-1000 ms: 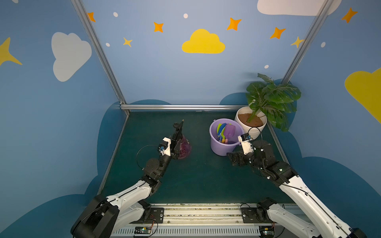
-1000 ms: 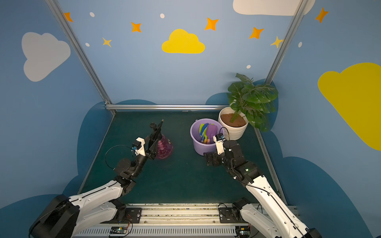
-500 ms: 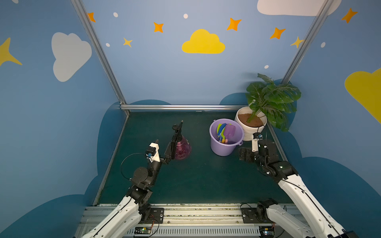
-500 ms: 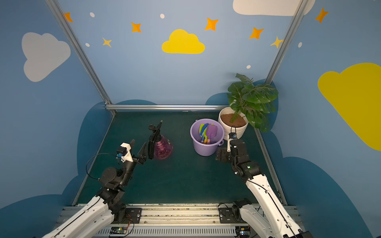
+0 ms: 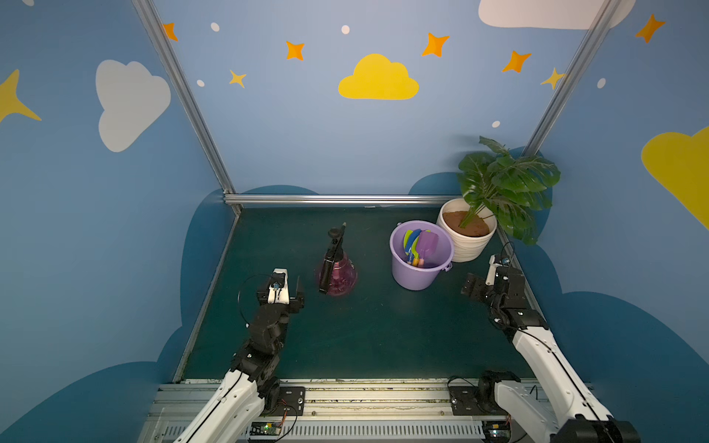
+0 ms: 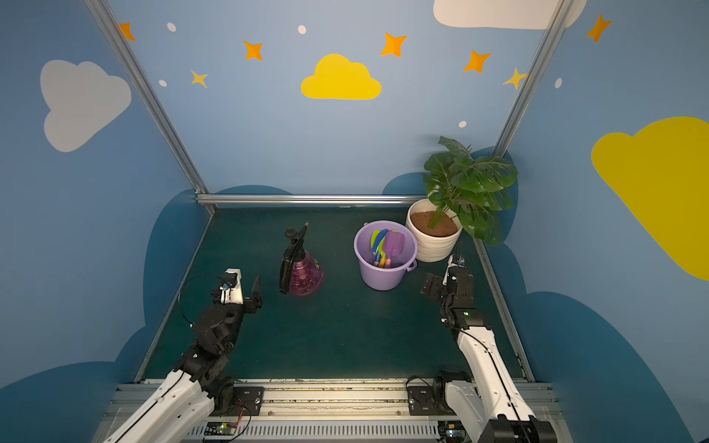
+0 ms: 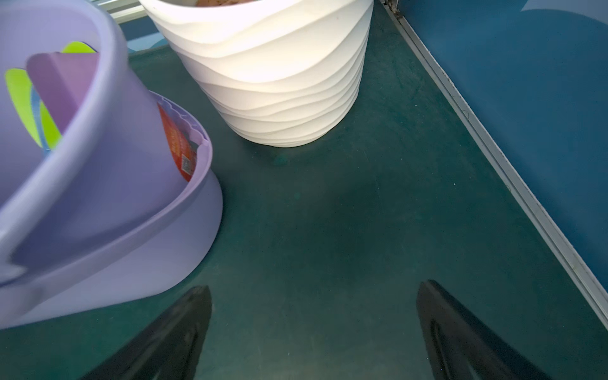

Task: Organize the gardening tools
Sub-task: Reset both arms

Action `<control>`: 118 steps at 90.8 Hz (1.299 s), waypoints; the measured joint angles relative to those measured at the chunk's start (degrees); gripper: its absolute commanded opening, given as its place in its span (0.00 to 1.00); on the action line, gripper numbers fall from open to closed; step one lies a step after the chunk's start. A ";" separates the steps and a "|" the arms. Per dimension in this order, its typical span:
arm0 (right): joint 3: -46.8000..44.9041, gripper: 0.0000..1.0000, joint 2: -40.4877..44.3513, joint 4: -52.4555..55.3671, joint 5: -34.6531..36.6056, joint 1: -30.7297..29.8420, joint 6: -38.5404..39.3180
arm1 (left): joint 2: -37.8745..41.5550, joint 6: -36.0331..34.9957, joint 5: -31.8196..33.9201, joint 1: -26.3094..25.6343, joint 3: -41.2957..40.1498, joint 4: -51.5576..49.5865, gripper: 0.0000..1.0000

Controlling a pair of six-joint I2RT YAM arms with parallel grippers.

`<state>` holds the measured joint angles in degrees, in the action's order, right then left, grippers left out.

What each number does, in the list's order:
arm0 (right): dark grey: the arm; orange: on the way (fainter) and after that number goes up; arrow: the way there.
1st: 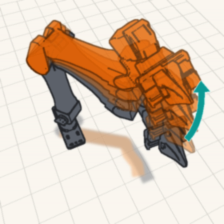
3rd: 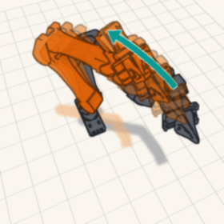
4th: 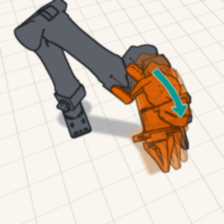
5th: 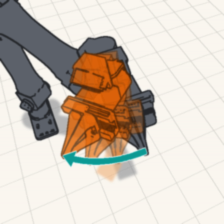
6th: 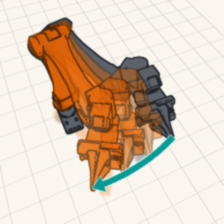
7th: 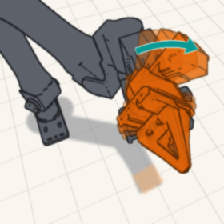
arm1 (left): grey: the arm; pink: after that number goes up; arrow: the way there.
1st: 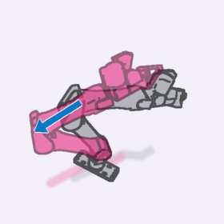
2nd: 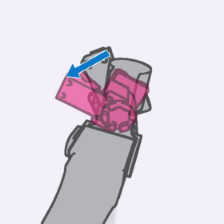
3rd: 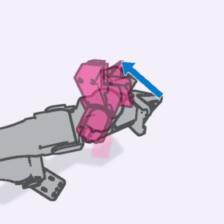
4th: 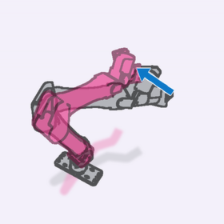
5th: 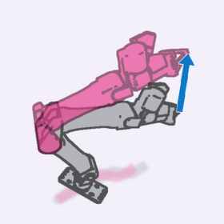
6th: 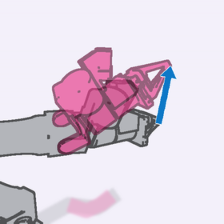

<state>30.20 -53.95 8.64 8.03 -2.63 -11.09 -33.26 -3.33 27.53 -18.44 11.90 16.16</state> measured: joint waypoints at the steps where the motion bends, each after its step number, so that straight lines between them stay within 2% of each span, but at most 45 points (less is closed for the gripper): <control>1: -0.31 0.98 -0.31 -0.70 0.02 0.00 0.24 | -0.55 0.13 -0.13 0.55 -0.04 0.02 0.85; 9: -2.01 0.98 -3.85 -5.99 1.20 0.13 2.60 | -6.86 1.27 -2.19 4.11 -0.07 1.11 0.86; 12: -2.23 0.98 -5.42 -7.93 1.77 0.15 3.54 | -9.35 1.42 -3.13 4.92 -0.07 1.62 0.97; 15: -2.23 0.98 -7.08 -9.92 2.36 0.22 4.48 | -11.50 1.18 -3.96 5.49 -0.07 2.14 1.00; 41: -2.03 0.98 -20.26 -25.20 3.41 2.43 8.24 | -25.22 0.22 -11.45 9.33 -0.44 14.14 1.00; 57: -2.03 0.98 -26.84 -32.89 0.44 4.09 8.15 | -33.51 0.55 -14.97 13.07 -0.50 23.15 1.00; 76: -2.03 0.98 -28.11 -35.65 -4.22 3.63 9.99 | -44.76 0.72 -19.76 14.49 0.55 33.51 1.00; 94: -3.06 0.98 -29.64 -41.05 -4.31 1.40 11.74 | -57.02 -0.11 -24.26 14.49 0.61 46.56 1.00; 118: -4.13 0.98 -29.81 -42.51 -2.29 0.17 12.46 | -57.83 -0.70 -25.49 14.47 0.00 52.50 1.00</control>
<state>26.06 -83.77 -33.87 5.74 -2.46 1.37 -91.09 -4.03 2.04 -3.97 11.90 68.66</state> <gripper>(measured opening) 0.981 0.999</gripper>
